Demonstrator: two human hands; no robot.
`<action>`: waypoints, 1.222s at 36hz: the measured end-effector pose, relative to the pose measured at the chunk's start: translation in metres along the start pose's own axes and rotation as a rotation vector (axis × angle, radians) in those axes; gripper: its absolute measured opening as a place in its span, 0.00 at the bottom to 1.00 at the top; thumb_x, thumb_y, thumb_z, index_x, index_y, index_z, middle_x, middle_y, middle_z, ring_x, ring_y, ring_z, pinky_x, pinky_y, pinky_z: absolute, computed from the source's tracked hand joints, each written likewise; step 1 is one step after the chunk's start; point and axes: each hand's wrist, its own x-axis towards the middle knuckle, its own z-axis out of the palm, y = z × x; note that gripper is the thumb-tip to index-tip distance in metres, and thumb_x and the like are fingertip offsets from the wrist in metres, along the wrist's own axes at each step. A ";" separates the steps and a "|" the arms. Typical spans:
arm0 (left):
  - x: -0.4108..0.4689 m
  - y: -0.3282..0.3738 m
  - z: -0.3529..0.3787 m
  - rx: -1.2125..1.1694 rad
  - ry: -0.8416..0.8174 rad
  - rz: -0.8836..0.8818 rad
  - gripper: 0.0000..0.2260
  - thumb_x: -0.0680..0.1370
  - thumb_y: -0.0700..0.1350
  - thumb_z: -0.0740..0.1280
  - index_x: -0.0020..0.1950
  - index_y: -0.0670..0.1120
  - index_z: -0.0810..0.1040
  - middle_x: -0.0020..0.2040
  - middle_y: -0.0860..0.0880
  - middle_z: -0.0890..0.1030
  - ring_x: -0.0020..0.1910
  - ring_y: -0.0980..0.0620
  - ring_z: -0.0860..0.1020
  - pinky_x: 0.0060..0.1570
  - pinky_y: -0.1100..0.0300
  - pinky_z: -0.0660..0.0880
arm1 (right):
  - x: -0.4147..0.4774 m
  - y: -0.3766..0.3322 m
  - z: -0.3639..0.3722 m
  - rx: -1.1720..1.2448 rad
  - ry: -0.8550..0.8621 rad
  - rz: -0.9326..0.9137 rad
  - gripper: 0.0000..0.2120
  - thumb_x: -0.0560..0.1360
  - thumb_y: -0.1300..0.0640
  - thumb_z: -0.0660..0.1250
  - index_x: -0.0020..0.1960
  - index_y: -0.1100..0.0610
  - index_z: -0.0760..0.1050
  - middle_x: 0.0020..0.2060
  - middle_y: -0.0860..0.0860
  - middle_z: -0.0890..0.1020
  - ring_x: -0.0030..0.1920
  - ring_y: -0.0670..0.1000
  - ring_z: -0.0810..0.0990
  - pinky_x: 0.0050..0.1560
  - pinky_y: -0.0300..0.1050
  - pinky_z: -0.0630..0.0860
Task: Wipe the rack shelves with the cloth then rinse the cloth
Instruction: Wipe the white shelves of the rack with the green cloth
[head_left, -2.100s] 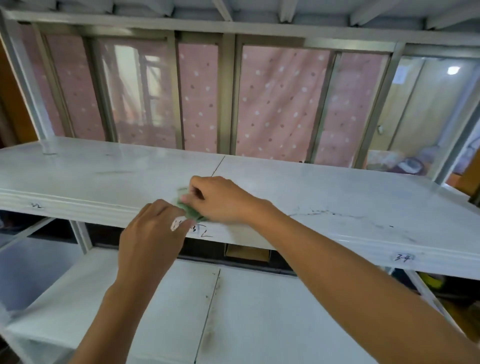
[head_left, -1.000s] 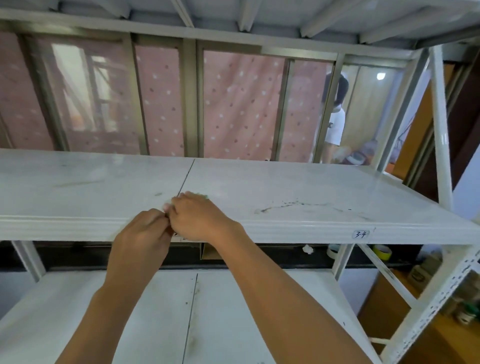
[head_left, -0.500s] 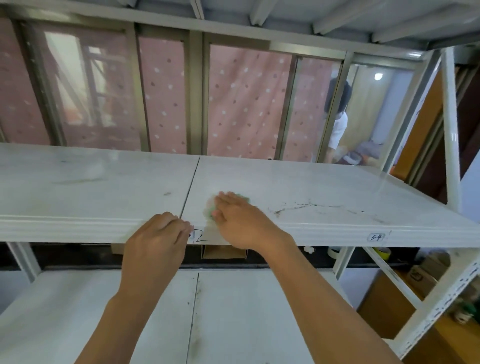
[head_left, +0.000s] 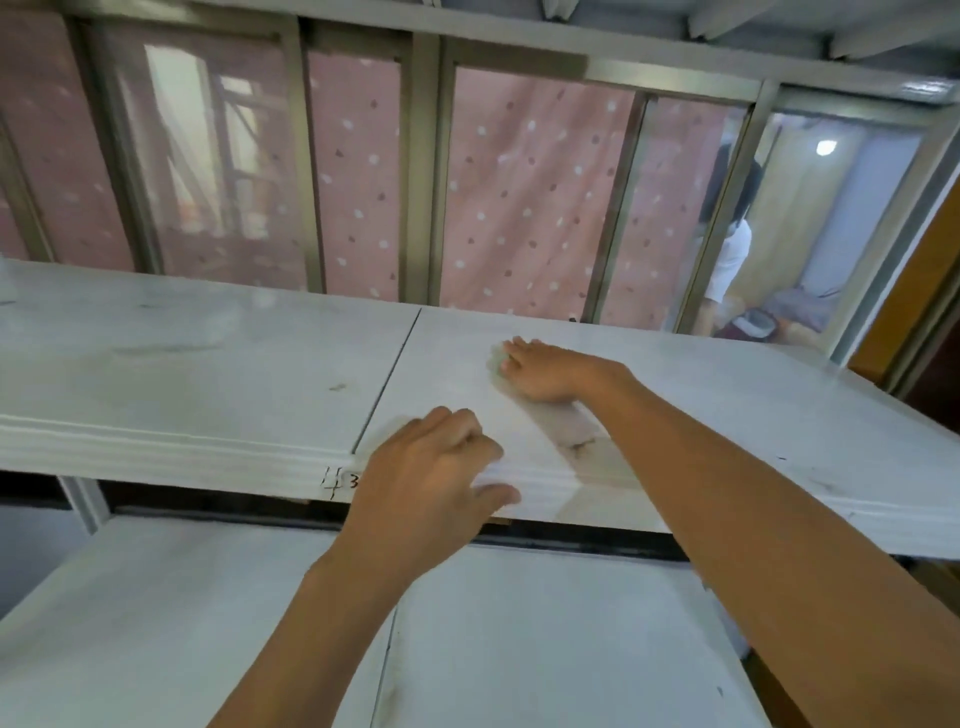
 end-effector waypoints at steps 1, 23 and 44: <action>0.001 -0.002 0.002 -0.033 0.014 -0.001 0.16 0.69 0.62 0.74 0.46 0.50 0.86 0.42 0.56 0.79 0.41 0.54 0.78 0.40 0.58 0.77 | 0.008 0.002 -0.002 0.002 -0.006 0.007 0.29 0.84 0.46 0.43 0.81 0.57 0.44 0.80 0.54 0.47 0.79 0.55 0.50 0.76 0.52 0.51; 0.019 0.027 -0.011 0.069 -0.014 -0.121 0.31 0.70 0.78 0.61 0.36 0.52 0.85 0.34 0.59 0.78 0.33 0.57 0.76 0.35 0.72 0.61 | 0.142 0.062 -0.019 0.079 0.022 -0.238 0.31 0.82 0.39 0.48 0.80 0.53 0.51 0.80 0.50 0.53 0.79 0.53 0.53 0.78 0.50 0.49; 0.018 0.030 -0.004 0.137 0.101 -0.107 0.24 0.69 0.71 0.68 0.32 0.50 0.83 0.31 0.57 0.76 0.31 0.53 0.76 0.28 0.63 0.70 | 0.080 0.151 -0.016 0.037 0.043 -0.228 0.28 0.81 0.37 0.48 0.79 0.44 0.52 0.79 0.43 0.54 0.79 0.49 0.54 0.78 0.48 0.49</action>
